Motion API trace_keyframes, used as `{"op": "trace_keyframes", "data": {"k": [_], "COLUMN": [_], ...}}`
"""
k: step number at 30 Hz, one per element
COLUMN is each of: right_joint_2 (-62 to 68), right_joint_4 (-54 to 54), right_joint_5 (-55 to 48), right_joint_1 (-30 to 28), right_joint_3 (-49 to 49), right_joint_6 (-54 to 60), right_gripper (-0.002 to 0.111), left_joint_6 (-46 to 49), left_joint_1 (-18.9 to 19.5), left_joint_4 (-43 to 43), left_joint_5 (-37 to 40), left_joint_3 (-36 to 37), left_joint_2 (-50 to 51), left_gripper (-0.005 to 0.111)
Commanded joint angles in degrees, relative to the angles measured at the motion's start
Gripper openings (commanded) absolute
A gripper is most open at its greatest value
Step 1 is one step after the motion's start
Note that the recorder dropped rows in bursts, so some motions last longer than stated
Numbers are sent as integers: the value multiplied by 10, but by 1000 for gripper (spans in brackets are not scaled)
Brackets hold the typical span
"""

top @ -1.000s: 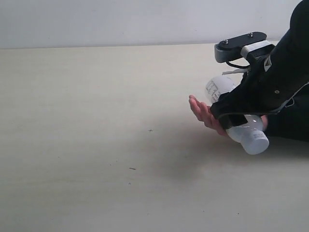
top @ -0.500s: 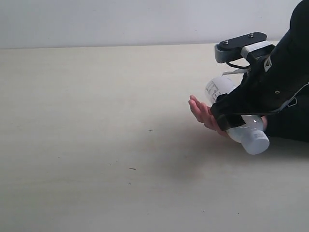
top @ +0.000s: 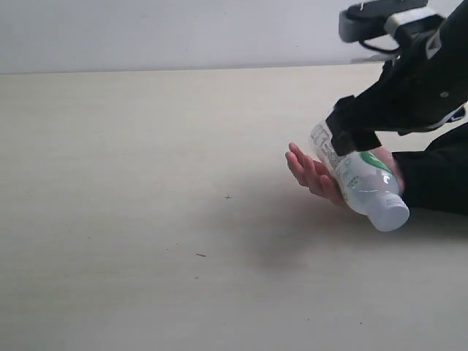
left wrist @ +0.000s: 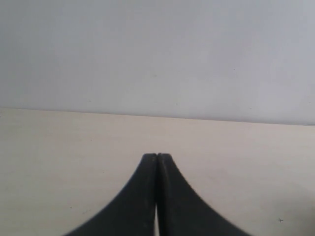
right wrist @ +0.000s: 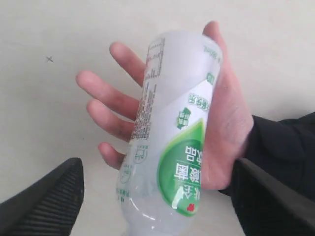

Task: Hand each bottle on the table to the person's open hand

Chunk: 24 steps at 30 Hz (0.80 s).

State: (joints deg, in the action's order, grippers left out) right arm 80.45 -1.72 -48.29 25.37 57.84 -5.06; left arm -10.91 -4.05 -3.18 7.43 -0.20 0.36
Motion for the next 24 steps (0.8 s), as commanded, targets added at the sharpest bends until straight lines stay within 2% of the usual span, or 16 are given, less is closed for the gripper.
{"op": "trace_keyframes", "data": {"k": [1,2,6,7,11,13,17,20,24], "right_joint_2": [-66,-83,-207,-274,-425,-467,-497,-500,-500], "right_joint_4": [3,3,9,23,25,22,73,149,167], "right_joint_5": [-48,-57,-14,24,57,56,53,52,52], "right_joint_1": [-1,-1,-1,-1,-1,-1,-1,-1,-1], "right_joint_3": [14,11,-66,-112,-204,-216,-216,-216,-216], "right_joint_6": [14,14,17,20,24,24,19,19,20], "right_gripper": [75,71,12,1,0,0,0,0,0], "left_joint_6": [1,1,1,1,1,1,1,1,1], "left_joint_1": [1,1,1,1,1,1,1,1,1], "left_joint_4": [4,4,4,4,4,4,4,4,4], "left_joint_5": [0,0,0,0,0,0,0,0,0], "left_joint_3": [2,2,2,2,2,2,2,2,2], "left_joint_2": [-4,-4,-4,-4,-4,-4,-4,-4,-4], "left_gripper": [0,0,0,0,0,0,0,0,0]}}
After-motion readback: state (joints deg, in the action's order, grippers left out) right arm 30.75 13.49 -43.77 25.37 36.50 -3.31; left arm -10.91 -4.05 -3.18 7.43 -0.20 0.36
